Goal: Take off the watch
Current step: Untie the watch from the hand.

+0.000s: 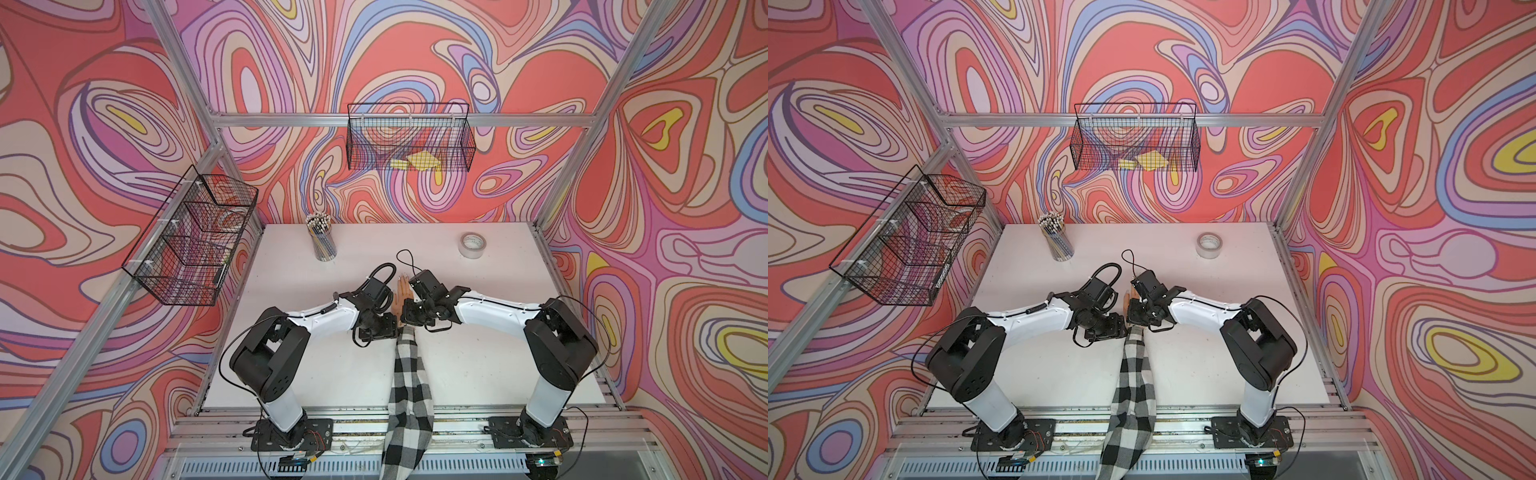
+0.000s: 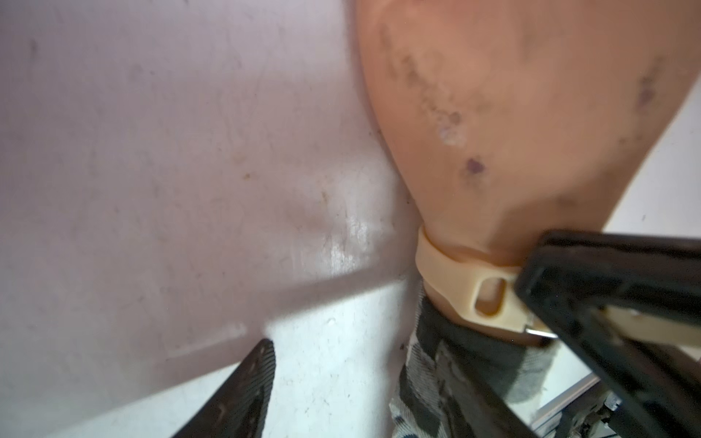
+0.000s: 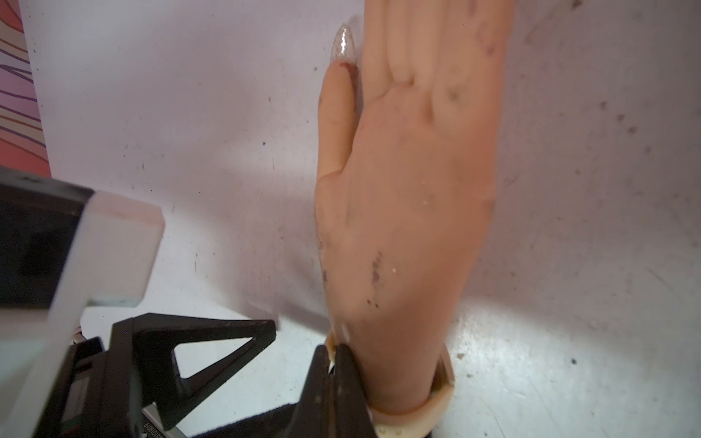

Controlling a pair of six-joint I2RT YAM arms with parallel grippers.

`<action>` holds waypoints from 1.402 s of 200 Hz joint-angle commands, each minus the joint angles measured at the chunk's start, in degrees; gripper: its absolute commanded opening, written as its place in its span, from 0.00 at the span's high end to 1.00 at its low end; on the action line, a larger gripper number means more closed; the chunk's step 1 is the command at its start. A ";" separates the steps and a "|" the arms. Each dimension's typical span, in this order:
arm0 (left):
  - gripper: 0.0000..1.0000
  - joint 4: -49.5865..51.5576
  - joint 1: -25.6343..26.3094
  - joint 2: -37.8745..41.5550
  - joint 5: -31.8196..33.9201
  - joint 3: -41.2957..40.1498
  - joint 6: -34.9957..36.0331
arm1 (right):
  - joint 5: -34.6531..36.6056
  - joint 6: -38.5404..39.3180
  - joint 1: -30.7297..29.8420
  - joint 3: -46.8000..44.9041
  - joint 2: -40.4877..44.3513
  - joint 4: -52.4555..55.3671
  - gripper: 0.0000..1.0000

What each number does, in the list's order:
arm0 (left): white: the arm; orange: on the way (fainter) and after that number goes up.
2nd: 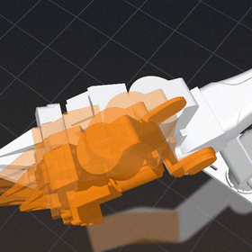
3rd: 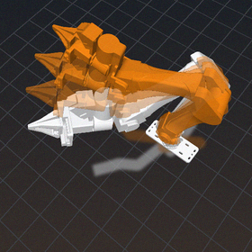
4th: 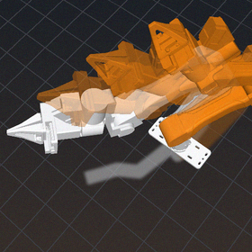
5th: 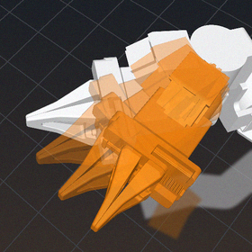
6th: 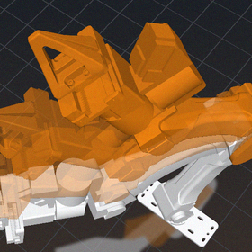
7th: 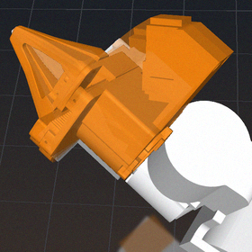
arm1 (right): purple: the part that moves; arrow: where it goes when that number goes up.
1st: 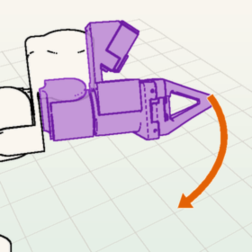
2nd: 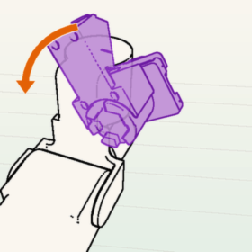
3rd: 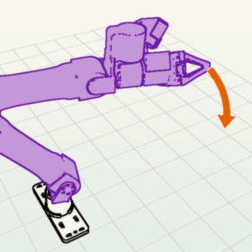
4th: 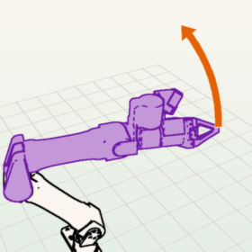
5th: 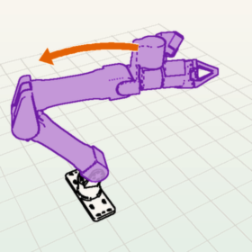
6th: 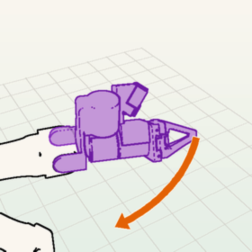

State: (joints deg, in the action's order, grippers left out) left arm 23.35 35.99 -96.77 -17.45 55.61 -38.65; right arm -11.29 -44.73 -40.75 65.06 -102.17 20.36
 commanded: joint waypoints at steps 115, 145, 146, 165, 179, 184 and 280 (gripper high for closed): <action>0.31 -0.13 0.45 1.41 -1.13 5.36 -0.15 | 6.33 0.14 0.82 -4.72 7.41 4.57 1.00; 0.30 -1.65 0.46 1.41 -1.85 6.85 -1.06 | 6.04 -0.08 0.85 -5.18 7.41 3.82 1.00; 0.30 -1.74 0.47 1.32 -1.87 6.86 -1.11 | 6.03 -0.04 0.85 -5.19 7.42 3.81 1.00; 0.31 -2.48 0.51 0.68 -2.64 7.39 -1.76 | 6.05 -0.10 0.85 -5.31 7.59 3.72 1.00; 0.31 -2.98 0.56 -0.02 -3.28 7.67 -2.03 | 5.94 -0.16 0.85 -5.54 7.69 3.55 1.00; 0.30 -3.21 0.57 -0.16 -3.39 7.64 -2.19 | 5.88 -0.14 0.85 -5.60 7.76 3.55 1.00; 0.30 -4.78 1.45 -2.94 -4.40 8.63 -3.18 | 6.91 -0.79 0.85 -5.95 9.68 4.06 1.00</action>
State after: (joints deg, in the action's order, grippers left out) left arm 19.44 36.84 -98.76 -21.43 62.92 -40.82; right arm -5.34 -44.69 -40.03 59.66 -94.87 23.40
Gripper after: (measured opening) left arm 0.695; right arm 0.049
